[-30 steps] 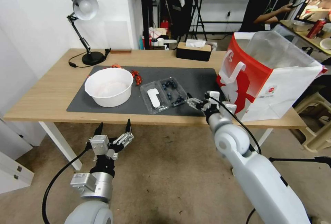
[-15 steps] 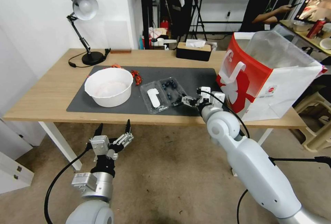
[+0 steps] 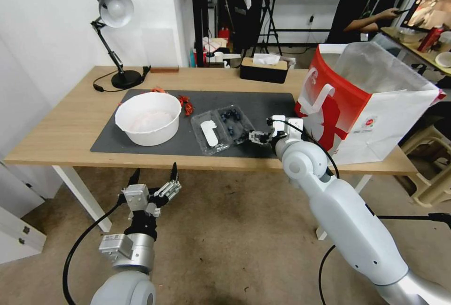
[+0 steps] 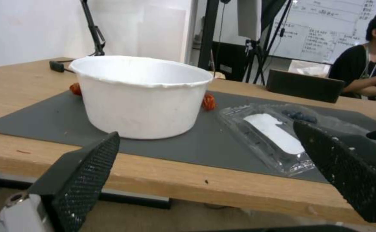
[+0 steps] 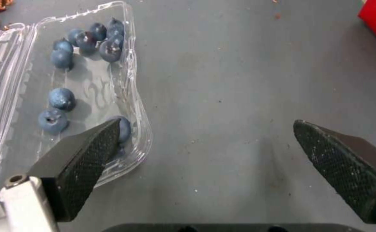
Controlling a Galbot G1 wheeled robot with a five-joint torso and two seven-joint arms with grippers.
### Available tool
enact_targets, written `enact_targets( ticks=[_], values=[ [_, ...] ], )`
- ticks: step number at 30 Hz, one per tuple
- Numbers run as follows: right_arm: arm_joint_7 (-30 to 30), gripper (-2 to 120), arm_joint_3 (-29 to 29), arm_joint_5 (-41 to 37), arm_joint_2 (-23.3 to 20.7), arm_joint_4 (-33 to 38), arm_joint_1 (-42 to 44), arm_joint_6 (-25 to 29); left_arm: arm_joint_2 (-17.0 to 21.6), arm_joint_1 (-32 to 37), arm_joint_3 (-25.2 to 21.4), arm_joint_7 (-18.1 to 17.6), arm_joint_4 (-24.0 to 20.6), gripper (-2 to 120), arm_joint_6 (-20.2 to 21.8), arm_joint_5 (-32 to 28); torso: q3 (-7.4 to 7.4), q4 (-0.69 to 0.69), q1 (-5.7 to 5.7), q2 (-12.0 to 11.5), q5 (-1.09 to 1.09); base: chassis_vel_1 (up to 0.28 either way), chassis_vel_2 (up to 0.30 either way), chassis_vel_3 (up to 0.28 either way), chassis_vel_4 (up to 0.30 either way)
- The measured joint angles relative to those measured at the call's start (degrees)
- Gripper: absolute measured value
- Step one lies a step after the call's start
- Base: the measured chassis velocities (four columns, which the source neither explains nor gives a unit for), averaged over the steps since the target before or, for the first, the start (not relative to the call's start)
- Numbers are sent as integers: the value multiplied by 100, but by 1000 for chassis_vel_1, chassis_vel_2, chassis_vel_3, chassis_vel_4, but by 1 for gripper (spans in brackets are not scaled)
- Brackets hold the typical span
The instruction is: Close the takeout container lid, then place the container into the takeout bag.
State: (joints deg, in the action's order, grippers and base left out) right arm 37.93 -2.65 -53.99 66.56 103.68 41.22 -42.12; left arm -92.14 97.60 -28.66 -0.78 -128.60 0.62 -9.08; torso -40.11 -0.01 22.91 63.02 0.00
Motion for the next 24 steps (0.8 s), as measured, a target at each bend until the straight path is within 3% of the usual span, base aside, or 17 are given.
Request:
enact_targets(
  ticks=[24],
  values=[
    [111,100,-46,-92,-70,131,158,3,1,-56,-1,-54,86,100,-63,-22,1,0,0,0,0,0,0,0,0]
  ],
)
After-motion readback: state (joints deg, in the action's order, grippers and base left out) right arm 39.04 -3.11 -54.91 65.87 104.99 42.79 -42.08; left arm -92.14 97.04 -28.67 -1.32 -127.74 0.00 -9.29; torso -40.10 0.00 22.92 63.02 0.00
